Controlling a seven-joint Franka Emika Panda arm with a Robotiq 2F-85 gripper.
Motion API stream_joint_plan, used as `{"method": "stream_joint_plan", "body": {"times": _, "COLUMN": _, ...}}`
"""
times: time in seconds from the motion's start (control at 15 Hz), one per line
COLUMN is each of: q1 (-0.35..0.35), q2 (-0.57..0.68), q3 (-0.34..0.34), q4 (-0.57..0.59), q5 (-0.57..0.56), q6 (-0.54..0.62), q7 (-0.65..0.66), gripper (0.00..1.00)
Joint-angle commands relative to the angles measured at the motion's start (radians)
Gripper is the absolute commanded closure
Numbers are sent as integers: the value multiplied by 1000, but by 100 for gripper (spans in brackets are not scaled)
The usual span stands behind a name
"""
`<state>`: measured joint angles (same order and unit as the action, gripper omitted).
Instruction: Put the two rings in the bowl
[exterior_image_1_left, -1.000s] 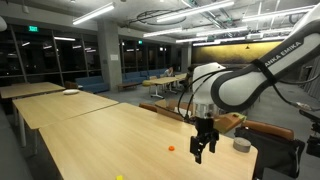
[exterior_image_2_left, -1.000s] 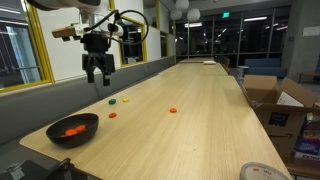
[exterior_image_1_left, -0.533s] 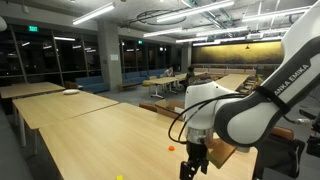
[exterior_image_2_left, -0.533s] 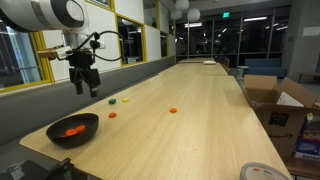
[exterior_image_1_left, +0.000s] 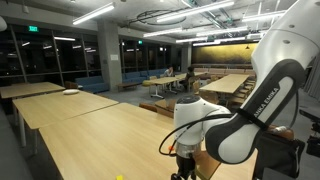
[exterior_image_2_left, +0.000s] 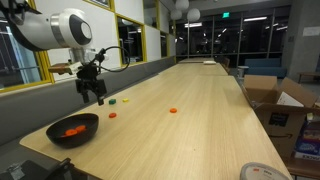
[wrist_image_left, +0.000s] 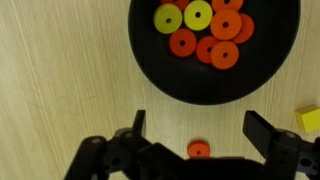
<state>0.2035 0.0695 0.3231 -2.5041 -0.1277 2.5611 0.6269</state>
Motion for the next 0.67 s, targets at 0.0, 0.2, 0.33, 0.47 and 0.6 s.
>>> {"method": "stream_joint_plan", "body": {"times": 0.0, "q1": 41, "q2": 119, "q3": -61, "q4": 111, "q5": -63, "q6": 7, "q7": 24, "gripper": 0}}
{"method": "stream_joint_plan", "body": {"times": 0.2, "q1": 71, "q2": 213, "q3": -106, "q4": 196, "q5": -66, "q6": 0, "q7": 8, "gripper": 0}}
{"method": "stream_joint_plan", "body": {"times": 0.33, "q1": 89, "q2": 270, "q3": -134, "q4": 249, "q5": -56, "q6": -2, "q7": -7, "gripper": 0}}
{"method": "stream_joint_plan", "body": {"times": 0.47, "q1": 105, "q2": 329, "q3": -160, "q4": 302, "q5": -48, "q6": -1, "q7": -21, "gripper": 0}}
{"method": "stream_joint_plan", "body": {"times": 0.6, "q1": 116, "q2": 383, "q3": -183, "q4": 353, "q5": -37, "q6": -1, "q7": -34, "gripper": 0}}
